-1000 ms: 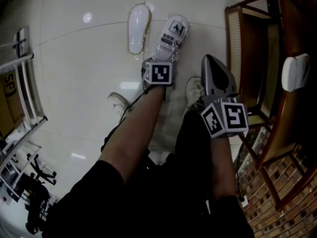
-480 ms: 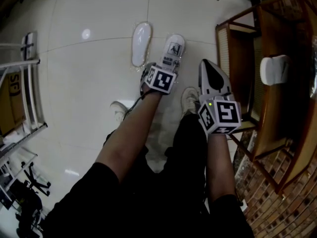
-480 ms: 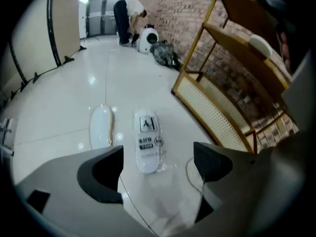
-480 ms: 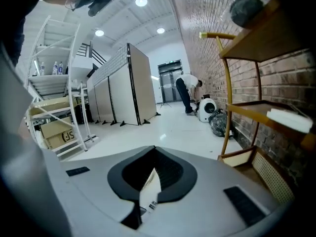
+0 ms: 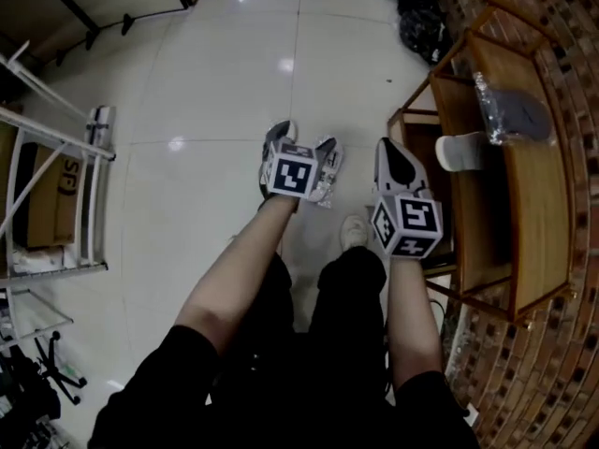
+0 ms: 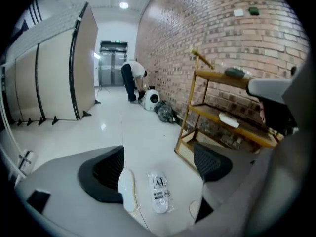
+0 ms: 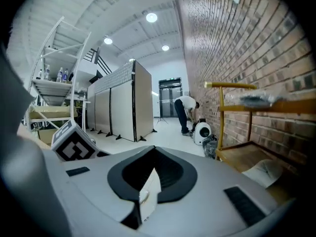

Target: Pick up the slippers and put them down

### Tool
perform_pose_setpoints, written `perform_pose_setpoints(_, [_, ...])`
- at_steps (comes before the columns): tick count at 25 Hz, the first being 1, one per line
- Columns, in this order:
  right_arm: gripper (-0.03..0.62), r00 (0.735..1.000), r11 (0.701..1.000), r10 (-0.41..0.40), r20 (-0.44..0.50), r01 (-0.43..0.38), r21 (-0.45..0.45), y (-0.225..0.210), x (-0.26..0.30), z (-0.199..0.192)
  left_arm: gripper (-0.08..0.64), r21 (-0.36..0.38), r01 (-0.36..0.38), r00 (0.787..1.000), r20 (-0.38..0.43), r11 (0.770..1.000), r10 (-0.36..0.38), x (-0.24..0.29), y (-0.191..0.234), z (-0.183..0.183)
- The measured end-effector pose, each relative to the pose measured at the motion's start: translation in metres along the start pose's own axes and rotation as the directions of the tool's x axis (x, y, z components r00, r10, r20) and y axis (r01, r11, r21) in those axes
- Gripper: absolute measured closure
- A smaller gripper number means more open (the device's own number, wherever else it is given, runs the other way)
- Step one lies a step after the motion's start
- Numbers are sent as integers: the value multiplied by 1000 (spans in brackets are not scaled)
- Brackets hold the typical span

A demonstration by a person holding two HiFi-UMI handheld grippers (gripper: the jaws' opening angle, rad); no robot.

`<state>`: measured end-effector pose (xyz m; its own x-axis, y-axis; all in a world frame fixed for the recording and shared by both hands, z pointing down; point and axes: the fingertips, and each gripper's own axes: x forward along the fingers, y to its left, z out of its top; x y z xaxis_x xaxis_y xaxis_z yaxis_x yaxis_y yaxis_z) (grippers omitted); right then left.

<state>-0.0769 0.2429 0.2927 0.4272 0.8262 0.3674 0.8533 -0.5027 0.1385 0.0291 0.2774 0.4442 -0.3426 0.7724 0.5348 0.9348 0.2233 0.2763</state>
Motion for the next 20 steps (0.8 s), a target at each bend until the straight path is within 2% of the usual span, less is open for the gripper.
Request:
perform_pose_setpoints(3, [583,998,1000,-10,66,10,-2,5,-34,35,121,8,-21,989,145,1000,20,-63,-4,52])
perform_pose_setpoints(5, [583,992,1000,-9,126,8,10,9,-52,62,153,20,-54,967,252,998,48,-106,-2,87])
perform_pose_setpoints(6, [583,987,1000,-5,158,4,7,13,-60,76,177,19,-73,947,315,997,64,-129,1,106])
perform_pose_setpoints(7, [583,982,1000,1,189,-1,-3,18,-69,90,229,10,-90,919,386,996,79,-154,3,124])
perform_pose_setpoints(9, [583,970,1000,13,243,-6,-30,28,-90,113,347,-18,-110,844,526,994,102,-207,5,153])
perform_pose_setpoints(10, [583,964,999,17,264,-7,-38,32,-102,122,377,-29,-110,807,581,994,106,-231,3,162])
perform_pose_setpoints(11, [583,959,999,18,283,-7,-42,35,-114,129,438,-36,-104,774,625,994,103,-253,1,168])
perform_pose_setpoints(12, [583,954,999,18,300,-6,-43,37,-124,135,493,-37,-94,747,658,995,95,-270,-3,171])
perform_pose_setpoints(13, [584,949,999,18,316,-6,-40,39,-132,141,533,-30,-82,732,676,996,81,-281,-8,172])
perform_pose_setpoints(16, [583,941,999,16,339,-4,-37,48,-149,147,558,1,-55,733,679,998,40,-297,-26,163])
perform_pose_setpoints(20, [583,940,998,29,340,-9,-61,62,-168,142,558,-3,-36,733,680,999,28,-317,-36,145])
